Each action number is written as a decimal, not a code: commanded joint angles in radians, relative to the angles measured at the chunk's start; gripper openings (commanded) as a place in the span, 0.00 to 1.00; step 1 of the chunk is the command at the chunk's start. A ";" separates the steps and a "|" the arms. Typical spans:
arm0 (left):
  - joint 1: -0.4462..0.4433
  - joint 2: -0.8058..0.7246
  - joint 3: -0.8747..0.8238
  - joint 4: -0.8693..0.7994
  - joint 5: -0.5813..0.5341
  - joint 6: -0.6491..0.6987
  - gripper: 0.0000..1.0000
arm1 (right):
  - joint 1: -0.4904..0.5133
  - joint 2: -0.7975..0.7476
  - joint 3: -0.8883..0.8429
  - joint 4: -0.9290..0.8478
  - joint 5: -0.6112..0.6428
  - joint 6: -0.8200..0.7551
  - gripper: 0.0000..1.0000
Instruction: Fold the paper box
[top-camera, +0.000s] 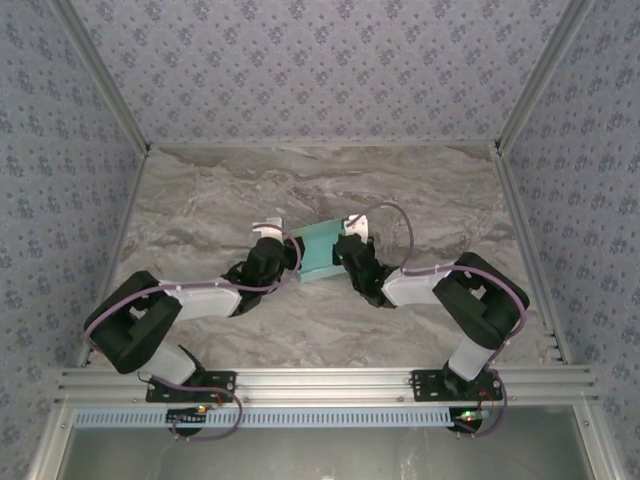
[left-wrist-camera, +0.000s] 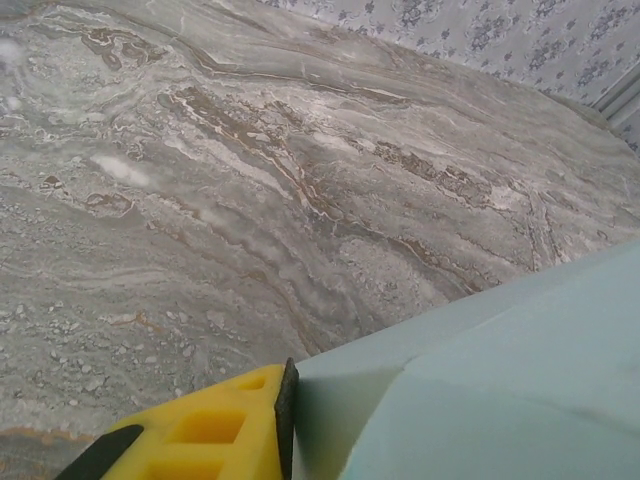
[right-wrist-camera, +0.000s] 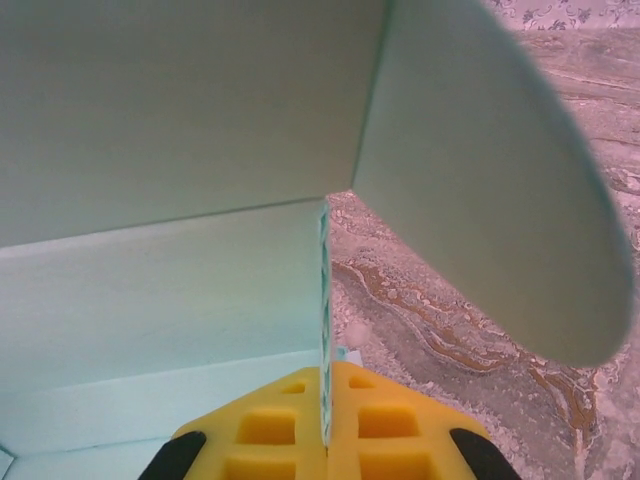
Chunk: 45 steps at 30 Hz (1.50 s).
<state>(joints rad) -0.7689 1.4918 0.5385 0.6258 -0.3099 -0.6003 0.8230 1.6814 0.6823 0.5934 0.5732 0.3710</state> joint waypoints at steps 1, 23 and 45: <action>-0.022 -0.015 0.016 -0.049 0.004 -0.012 0.27 | 0.028 -0.003 -0.040 -0.034 -0.053 0.019 0.07; -0.069 0.015 0.137 -0.163 0.019 -0.180 0.36 | 0.053 0.008 -0.052 -0.012 -0.039 0.038 0.07; -0.086 -0.072 0.149 -0.511 -0.011 -0.090 0.56 | 0.010 -0.013 -0.022 -0.058 -0.050 0.030 0.07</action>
<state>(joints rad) -0.8471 1.4475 0.6647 0.1917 -0.3260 -0.6899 0.8337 1.6630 0.6533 0.6136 0.5571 0.3817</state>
